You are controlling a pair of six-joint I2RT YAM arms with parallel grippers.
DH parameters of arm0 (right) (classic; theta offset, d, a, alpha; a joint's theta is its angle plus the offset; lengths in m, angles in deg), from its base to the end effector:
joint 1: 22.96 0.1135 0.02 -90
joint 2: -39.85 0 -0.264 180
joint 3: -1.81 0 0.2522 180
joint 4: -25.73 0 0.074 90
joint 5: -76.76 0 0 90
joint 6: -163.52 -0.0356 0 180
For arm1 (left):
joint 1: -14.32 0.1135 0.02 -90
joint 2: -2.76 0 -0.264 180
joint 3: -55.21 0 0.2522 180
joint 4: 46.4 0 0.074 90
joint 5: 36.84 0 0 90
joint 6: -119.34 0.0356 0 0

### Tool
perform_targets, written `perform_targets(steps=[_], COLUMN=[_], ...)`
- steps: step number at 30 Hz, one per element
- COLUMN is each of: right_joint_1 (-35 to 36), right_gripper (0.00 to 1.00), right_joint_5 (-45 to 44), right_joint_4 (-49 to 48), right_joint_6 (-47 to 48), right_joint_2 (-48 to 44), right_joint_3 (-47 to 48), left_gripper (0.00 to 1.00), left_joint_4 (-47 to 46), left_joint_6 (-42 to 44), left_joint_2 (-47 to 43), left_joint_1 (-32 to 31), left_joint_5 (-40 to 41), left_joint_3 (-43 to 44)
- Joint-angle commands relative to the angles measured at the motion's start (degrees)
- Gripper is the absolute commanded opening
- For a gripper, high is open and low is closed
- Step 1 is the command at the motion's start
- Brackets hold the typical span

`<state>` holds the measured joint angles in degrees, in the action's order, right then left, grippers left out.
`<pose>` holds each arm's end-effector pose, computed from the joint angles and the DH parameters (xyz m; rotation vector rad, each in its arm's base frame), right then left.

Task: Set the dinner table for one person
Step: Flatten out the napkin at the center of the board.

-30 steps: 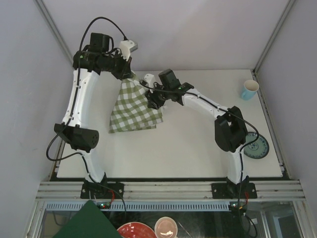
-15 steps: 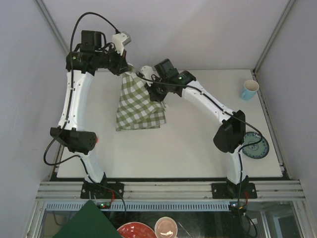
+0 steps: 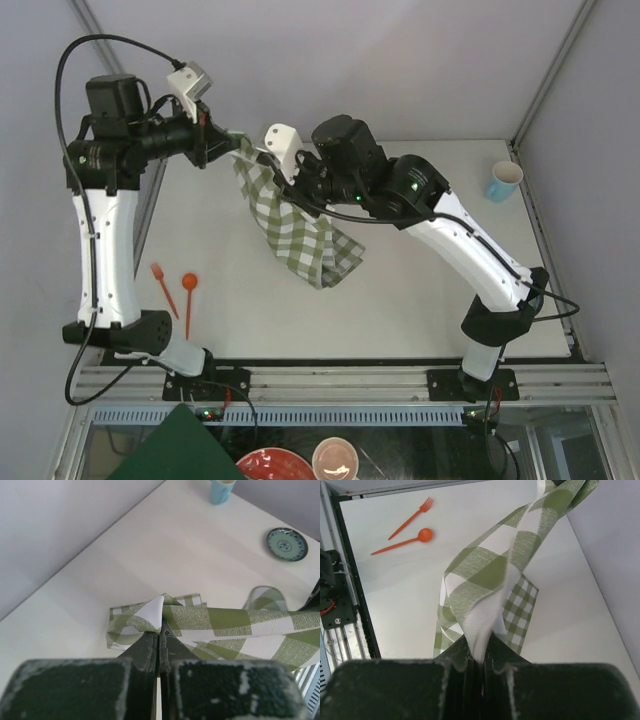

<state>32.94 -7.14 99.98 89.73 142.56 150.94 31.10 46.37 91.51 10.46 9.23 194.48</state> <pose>0.1924 0.2909 0.5027 -1.2882 1.6550 0.5341 0.2611 -0.0424 0.5269 0.8053 1.7807 -0.6268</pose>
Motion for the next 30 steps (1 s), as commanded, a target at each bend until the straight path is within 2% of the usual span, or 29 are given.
perform_targets(steps=[1,6,12,15,20,30], right_joint_1=[3.6,7.9,11.3,11.9,14.9,17.0], right_gripper=[0.0,0.0,0.0,0.0,0.0,0.0], right_joint_5=[-6.2,-12.9,-18.5,-19.4,-22.9,-25.8], right_joint_4=[-2.6,-5.9,-9.1,-10.1,-12.0,-13.5], right_joint_6=[1.7,3.5,5.3,5.4,7.2,8.7], right_joint_2=[-3.6,-10.3,-17.1,-19.5,-22.6,-25.5], right_joint_3=[1.4,-3.3,-7.6,-8.2,-9.1,-10.1], left_gripper=[0.0,0.0,0.0,0.0,0.0,0.0], left_joint_4=[-2.8,-10.9,-28.2,-29.5,-30.3,-33.9], left_joint_6=[-0.6,-6.3,-15.6,-17.9,-17.1,-20.2], left_joint_2=[-6.4,-16.2,-29.9,-32.6,-36.6,-36.0], left_joint_1=[1.4,1.4,1.3,1.3,1.3,1.3], left_joint_5=[-8.0,-11.9,-10.3,-10.1,-7.4,-9.2], left_joint_3=[-2.2,-7.3,-18.6,-18.8,-21.5,-23.1])
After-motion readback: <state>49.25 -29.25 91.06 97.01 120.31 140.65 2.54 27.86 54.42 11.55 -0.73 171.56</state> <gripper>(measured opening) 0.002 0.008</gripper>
